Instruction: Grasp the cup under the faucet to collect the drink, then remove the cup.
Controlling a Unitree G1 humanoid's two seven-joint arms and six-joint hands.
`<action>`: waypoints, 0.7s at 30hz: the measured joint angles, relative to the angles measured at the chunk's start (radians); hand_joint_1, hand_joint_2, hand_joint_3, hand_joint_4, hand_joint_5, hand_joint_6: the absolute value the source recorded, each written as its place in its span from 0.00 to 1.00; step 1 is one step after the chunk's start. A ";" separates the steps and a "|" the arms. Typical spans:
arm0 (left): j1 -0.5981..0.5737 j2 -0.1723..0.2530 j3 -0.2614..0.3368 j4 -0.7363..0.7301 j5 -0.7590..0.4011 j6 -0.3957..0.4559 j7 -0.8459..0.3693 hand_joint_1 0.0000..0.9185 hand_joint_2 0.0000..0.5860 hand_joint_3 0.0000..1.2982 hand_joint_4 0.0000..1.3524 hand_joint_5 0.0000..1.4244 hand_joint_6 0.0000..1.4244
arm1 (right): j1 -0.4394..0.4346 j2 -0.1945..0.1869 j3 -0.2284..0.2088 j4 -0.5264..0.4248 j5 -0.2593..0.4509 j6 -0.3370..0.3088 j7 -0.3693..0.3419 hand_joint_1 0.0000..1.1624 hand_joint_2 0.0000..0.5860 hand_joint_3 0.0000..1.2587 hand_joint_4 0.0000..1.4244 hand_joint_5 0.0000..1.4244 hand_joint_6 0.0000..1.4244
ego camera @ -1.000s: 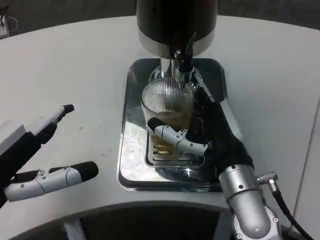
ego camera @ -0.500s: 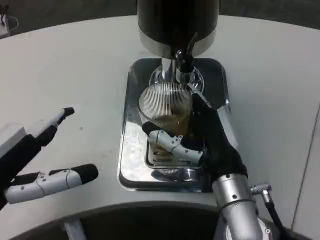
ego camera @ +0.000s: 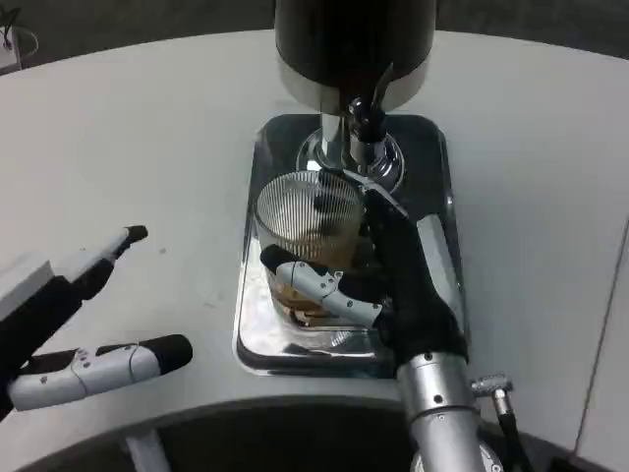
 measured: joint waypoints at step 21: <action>-0.022 0.000 -0.017 0.003 0.001 0.000 -0.001 0.00 0.00 0.00 0.00 0.00 0.11 | 0.072 0.007 -0.024 -0.056 -0.018 -0.035 -0.108 0.80 0.30 0.59 0.70 0.82 0.97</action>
